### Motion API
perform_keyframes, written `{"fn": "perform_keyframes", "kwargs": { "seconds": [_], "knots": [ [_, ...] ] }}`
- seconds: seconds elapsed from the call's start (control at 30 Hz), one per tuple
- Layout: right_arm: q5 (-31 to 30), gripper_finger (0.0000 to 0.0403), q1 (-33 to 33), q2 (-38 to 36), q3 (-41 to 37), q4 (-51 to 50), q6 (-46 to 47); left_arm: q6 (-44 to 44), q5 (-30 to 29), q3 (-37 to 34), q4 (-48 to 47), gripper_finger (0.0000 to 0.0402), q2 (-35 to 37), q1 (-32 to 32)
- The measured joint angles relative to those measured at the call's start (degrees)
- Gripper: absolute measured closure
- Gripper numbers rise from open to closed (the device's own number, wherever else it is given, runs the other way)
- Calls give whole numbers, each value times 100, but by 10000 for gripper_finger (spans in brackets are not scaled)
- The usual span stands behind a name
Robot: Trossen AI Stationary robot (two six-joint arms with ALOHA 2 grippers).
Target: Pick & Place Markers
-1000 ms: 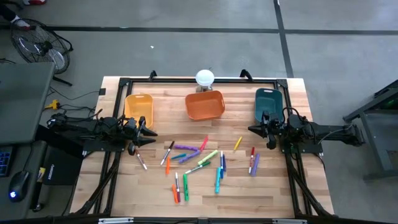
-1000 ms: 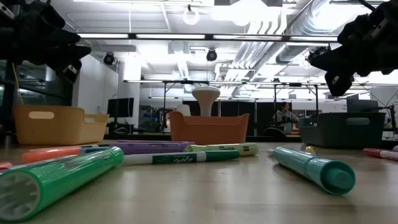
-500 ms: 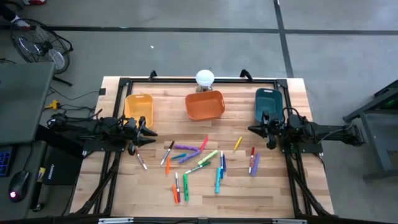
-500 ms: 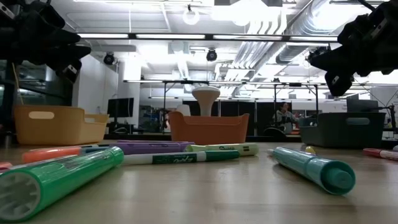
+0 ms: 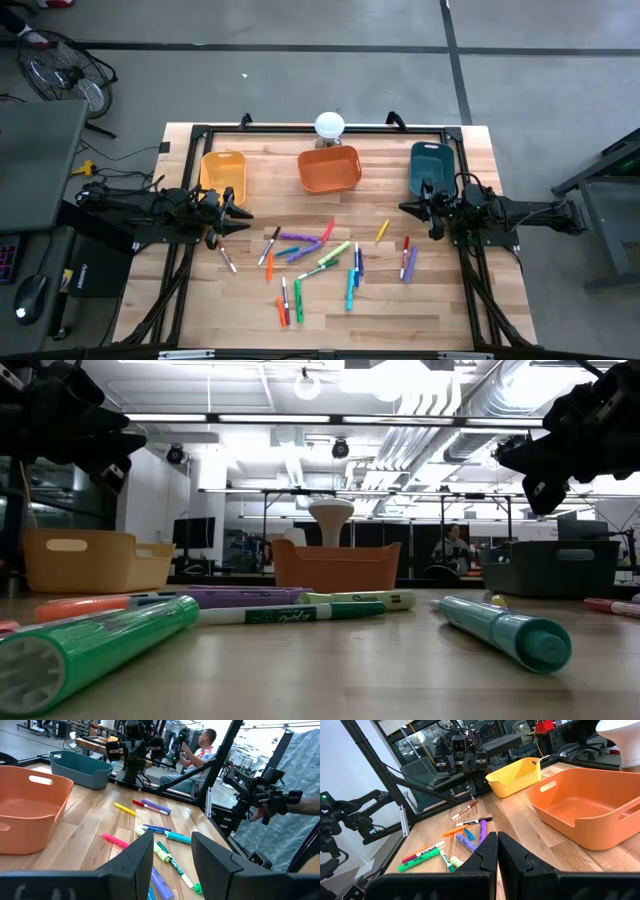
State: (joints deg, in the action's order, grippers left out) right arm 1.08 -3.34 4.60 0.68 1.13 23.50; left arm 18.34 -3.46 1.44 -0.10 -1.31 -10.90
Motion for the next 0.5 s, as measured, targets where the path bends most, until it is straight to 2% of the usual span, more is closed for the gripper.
{"fn": "perform_keyframes", "kwargs": {
  "seconds": [0.5],
  "knots": [
    [-83,402,1,-1,-1,11,1,1,0,0,0,270,0,1]
  ]
}}
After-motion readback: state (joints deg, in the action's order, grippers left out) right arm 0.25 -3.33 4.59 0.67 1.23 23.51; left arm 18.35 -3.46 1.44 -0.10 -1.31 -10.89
